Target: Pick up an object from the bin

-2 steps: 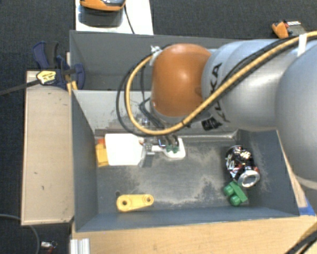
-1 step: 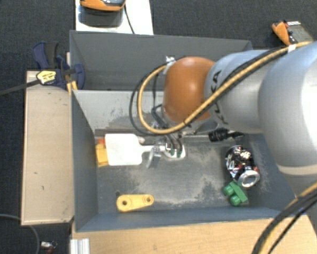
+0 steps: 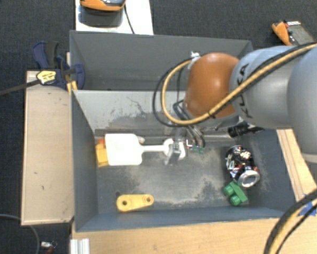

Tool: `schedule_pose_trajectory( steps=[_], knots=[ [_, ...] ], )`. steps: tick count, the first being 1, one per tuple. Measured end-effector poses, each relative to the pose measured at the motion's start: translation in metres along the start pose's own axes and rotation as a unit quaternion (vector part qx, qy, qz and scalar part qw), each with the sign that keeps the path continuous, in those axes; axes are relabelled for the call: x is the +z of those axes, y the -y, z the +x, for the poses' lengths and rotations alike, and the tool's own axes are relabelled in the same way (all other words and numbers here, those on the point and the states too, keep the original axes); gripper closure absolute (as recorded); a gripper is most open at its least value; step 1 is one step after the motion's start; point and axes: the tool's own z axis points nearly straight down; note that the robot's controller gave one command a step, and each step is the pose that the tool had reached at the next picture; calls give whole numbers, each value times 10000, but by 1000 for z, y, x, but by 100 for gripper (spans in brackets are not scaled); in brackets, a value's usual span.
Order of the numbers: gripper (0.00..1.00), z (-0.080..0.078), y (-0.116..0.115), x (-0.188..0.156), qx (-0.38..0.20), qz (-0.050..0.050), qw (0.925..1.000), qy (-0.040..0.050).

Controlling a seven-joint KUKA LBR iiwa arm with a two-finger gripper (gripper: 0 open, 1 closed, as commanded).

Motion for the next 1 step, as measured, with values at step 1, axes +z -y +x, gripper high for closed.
schedule_pose_trajectory(
  steps=[1],
  knots=[
    [0,4,-12,23,173,19,9998,-67]
  ],
)
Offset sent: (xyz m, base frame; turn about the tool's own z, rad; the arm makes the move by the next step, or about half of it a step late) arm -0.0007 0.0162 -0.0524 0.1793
